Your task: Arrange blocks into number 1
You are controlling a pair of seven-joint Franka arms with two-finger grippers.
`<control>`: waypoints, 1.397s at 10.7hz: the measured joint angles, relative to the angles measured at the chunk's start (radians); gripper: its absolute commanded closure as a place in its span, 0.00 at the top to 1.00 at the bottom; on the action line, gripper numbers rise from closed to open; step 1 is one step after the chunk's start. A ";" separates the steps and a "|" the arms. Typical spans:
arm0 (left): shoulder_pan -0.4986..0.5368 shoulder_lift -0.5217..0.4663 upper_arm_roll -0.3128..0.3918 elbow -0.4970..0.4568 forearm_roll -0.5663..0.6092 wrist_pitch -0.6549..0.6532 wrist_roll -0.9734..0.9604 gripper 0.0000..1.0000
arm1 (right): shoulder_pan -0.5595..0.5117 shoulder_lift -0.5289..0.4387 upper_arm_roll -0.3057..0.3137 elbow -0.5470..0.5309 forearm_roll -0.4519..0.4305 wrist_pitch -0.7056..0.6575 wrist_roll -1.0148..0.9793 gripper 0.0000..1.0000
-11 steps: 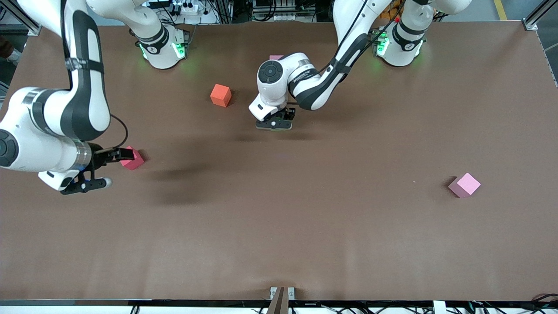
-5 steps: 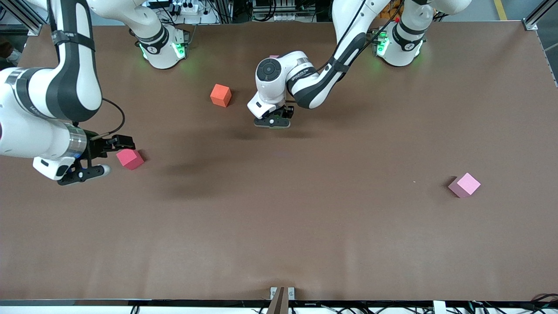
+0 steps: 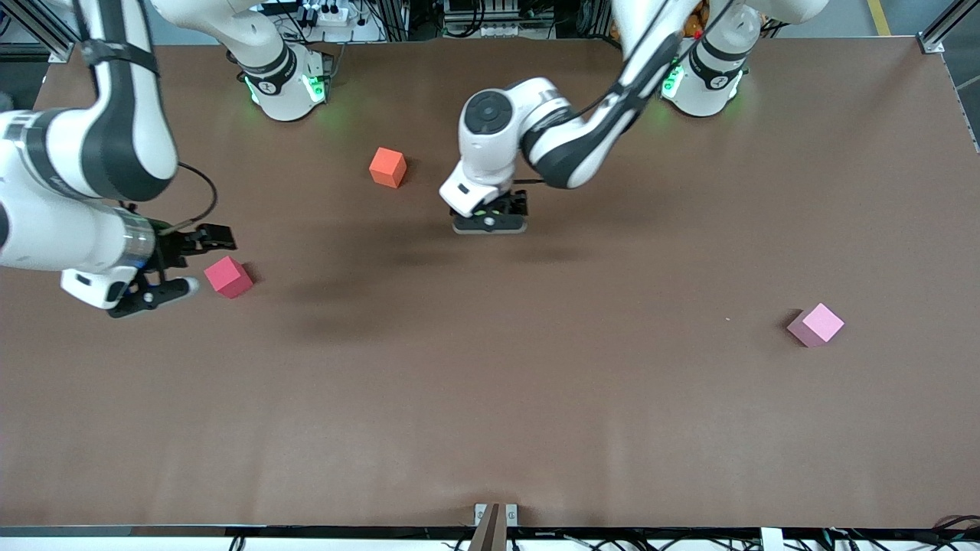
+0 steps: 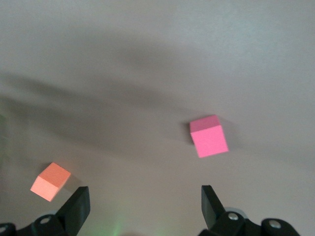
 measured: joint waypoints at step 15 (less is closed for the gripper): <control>0.491 -0.450 0.279 0.101 -0.101 -0.518 0.714 1.00 | -0.171 -0.304 0.223 0.079 -0.062 -0.063 0.213 1.00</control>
